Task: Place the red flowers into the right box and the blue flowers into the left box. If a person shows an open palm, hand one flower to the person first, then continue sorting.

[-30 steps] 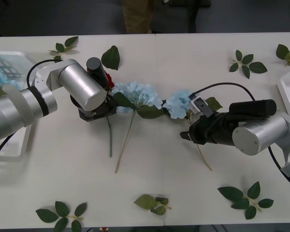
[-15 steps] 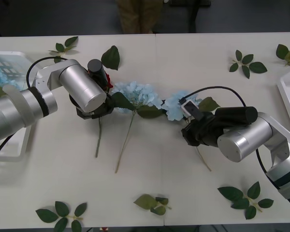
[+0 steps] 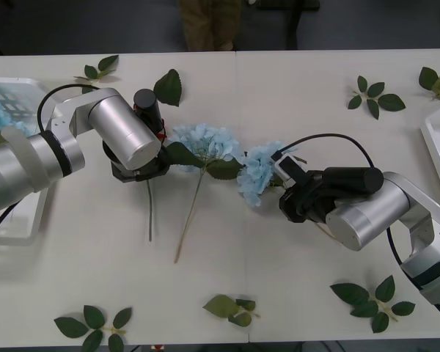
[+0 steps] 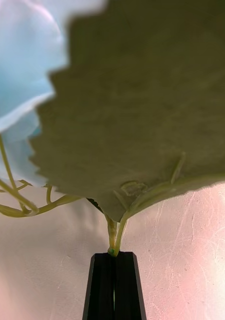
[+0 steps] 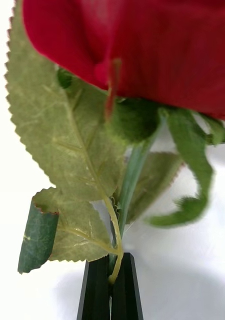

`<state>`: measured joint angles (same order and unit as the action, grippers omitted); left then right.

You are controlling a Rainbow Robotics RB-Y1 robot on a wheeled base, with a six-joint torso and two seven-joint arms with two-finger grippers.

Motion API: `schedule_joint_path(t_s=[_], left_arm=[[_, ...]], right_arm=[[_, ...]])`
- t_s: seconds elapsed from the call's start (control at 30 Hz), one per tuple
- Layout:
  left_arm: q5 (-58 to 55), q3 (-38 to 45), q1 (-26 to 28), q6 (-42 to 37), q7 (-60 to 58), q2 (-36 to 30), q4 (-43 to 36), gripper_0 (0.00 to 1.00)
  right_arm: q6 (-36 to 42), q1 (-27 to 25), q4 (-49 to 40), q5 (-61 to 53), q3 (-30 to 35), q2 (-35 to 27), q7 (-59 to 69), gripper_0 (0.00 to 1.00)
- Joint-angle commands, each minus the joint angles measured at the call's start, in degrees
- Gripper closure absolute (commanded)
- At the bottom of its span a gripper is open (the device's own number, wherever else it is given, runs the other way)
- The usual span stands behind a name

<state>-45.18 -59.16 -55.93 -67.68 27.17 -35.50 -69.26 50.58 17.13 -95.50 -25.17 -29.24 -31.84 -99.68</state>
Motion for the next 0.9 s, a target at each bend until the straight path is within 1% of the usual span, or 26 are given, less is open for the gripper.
schedule_joint_path(t_s=[0.03,0.1,0.2,0.23,0.27,0.37,0.47,0.5,0.57,0.6,0.67,0.8,0.87,0.9], left_arm=[[-2.28,1.85,-1.46,-6.68,2.09,-8.09,-11.07,1.0],[-4.83,1.94,-2.51,-8.88,2.18,-11.08,-14.76,1.0],[-10.02,2.38,-4.27,-12.04,2.01,-16.44,-20.65,1.0],[-10.72,2.73,-4.45,-12.48,1.92,-17.23,-21.53,1.0],[-12.48,3.96,-4.36,-13.27,2.01,-18.9,-23.11,1.0],[-15.99,7.56,-4.27,-14.94,2.53,-20.66,-25.66,1.0],[-16.17,12.93,-2.78,-13.27,4.73,-20.93,-28.47,1.0],[-16.52,16.53,-1.11,-10.19,6.4,-20.4,-29.44,1.0],[-18.37,20.92,1.62,-4.48,9.04,-19.7,-30.05,1.0],[-19.95,23.47,3.38,-0.09,11.5,-18.99,-30.23,1.0],[-22.59,26.28,5.84,6.15,15.28,-17.67,-30.58,1.0],[-26.89,29.36,11.02,21.45,25.03,-14.33,-31.72,1.0],[-28.39,29.27,12.43,27.69,30.48,-12.84,-32.34,1.0],[-28.83,29.27,12.69,28.92,31.98,-12.23,-32.43,1.0]], right_arm=[[0.49,0.0,-2.23,-3.05,1.99,0.99,3.0,1.0],[1.63,0.09,-3.29,-5.42,3.49,0.73,3.0,1.0],[5.94,0.0,-6.28,-8.76,7.44,0.38,3.0,1.0],[6.99,0.0,-6.89,-9.29,8.15,0.38,3.0,1.0],[9.01,0.0,-8.12,-10.61,10.26,0.38,3.0,1.0],[13.06,0.0,-10.94,-13.68,14.91,0.38,2.39,1.0],[16.48,0.0,-12.87,-16.93,19.05,0.38,2.12,1.0],[18.15,0.0,-13.84,-18.78,21.15,0.38,2.12,1.0],[20.18,0.09,-14.89,-21.15,23.88,0.38,2.04,1.0],[21.49,0.09,-15.59,-22.82,25.46,0.47,2.04,1.0],[22.9,0.09,-16.03,-26.95,28.27,0.47,2.12,1.0],[23.69,0.09,-16.12,-36.36,33.46,0.47,1.6,1.0],[23.34,0.18,-16.3,-39.7,35.04,0.47,1.33,1.0],[23.08,0.18,-16.3,-40.58,35.39,0.47,1.25,1.0]])
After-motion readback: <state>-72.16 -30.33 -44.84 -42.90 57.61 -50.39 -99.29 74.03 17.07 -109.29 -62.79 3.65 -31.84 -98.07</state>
